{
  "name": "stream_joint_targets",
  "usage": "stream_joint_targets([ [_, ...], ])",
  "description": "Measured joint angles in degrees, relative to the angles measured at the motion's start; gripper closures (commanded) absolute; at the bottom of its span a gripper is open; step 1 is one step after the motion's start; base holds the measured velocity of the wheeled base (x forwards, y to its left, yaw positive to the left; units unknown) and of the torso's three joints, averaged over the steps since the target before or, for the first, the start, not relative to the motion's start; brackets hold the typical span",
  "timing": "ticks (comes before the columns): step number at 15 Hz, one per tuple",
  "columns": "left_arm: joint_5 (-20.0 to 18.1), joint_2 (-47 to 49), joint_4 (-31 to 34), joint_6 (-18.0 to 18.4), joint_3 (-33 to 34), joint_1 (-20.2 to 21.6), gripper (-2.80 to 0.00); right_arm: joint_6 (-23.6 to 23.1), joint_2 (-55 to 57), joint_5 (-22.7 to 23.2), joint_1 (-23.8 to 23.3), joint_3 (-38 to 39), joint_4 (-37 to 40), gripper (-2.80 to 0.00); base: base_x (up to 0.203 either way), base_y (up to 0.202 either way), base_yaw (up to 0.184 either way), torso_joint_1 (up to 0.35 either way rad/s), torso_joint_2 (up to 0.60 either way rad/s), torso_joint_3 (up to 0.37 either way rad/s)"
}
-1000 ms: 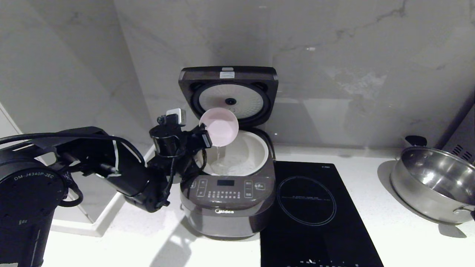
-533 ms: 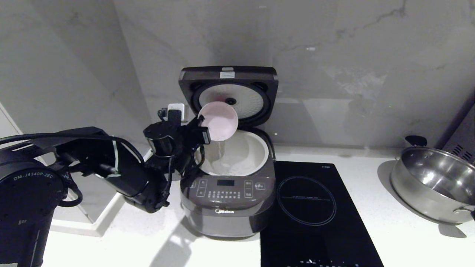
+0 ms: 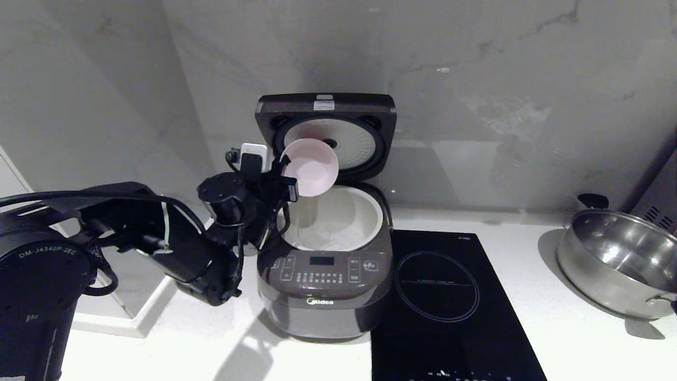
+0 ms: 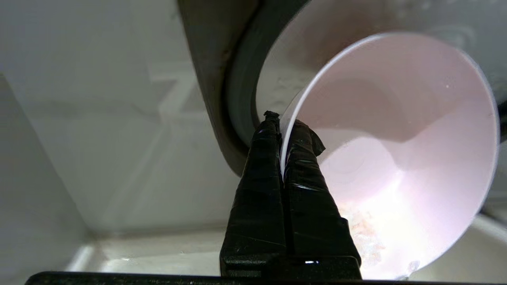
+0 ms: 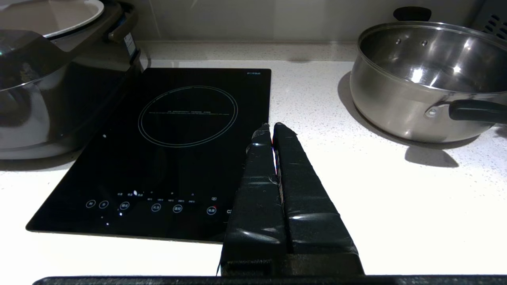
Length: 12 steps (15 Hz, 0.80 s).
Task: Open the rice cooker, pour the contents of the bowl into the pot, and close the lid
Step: Pour the water from the bowl into the rice cooker
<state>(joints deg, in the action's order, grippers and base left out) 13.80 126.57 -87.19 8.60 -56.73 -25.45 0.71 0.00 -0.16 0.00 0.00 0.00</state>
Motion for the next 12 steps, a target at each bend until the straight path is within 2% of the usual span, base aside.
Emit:
stream_joint_targets([
  [1, 0.0, 0.1, 0.0, 1.1, 0.6, -0.4, 0.0, 0.0, 0.0, 0.0, 0.0, 0.0, 0.0, 0.0, 0.0, 0.0, 0.0, 0.0, 0.0, 0.0],
  [4, 0.1, 0.2, 0.0, 1.3, 1.9, -1.0, 0.0, 0.0, 0.0, 0.0, 0.0, 0.0, 0.0, 0.0, 0.0, 0.0, 0.0, 0.0, 0.0, 0.0],
  [9, 0.2, 0.4, 0.0, 1.0, 1.7, -0.8, 0.0, 0.0, 0.0, 0.0, 0.0, 0.0, 0.0, 0.0, 0.0, 0.0, 0.0, 0.0, 0.0, 0.0],
  [12, 0.2, 0.7, 0.2, -0.1, 2.1, 0.8, 0.0, 0.0, 0.0, 0.0, 0.0, 0.0, 0.0, 0.0, 0.0, 0.0, 0.0, 0.0, 0.0, 0.0],
])
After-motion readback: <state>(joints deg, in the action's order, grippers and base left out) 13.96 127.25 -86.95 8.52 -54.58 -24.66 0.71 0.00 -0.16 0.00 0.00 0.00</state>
